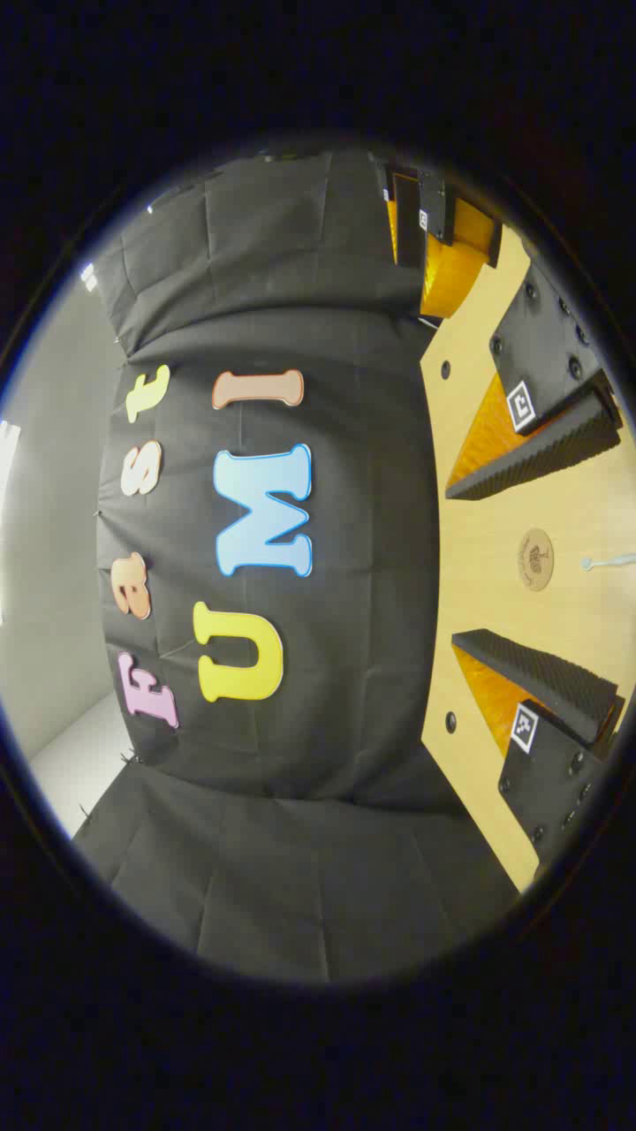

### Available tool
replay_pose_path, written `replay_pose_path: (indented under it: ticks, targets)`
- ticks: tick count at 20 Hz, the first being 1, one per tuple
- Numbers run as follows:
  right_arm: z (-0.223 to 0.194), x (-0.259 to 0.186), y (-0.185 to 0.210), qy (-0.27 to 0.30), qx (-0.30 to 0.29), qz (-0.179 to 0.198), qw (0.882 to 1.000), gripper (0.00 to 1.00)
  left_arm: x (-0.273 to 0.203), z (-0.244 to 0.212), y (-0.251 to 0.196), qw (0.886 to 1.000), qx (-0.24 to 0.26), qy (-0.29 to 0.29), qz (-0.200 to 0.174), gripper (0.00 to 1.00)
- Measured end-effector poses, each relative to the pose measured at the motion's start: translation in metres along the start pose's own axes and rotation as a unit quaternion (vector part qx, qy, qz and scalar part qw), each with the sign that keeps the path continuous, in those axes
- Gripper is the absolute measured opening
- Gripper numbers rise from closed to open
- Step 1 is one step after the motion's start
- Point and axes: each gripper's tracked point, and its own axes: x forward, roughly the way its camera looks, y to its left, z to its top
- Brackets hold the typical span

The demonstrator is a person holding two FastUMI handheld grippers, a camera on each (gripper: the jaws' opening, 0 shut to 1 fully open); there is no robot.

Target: Put the toothbrush and toothpaste on the desktop into the cup, then pick up the cup and place it on the coaster on the desktop.

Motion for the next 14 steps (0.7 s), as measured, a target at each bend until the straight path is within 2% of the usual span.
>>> replay_pose_path:
  ticks: [5,6,8,14]
  targets:
    - [0.006,0.013,0.009,0.000,-0.008,0.019,1.000,0.96,0.003,0.002,-0.001,1.000,0.003,-0.002,0.002,0.94]
    - [0.007,0.017,0.010,-0.001,-0.007,0.021,1.000,0.96,0.003,0.002,-0.001,1.000,0.003,-0.002,0.002,0.97]
    - [0.006,0.018,0.010,-0.002,-0.006,0.024,1.000,0.96,0.004,-0.001,-0.001,1.000,-0.001,0.001,0.004,0.94]
    - [0.013,0.016,0.006,-0.016,-0.001,0.022,1.000,0.96,0.006,0.000,0.000,1.000,-0.003,0.001,0.009,0.94]
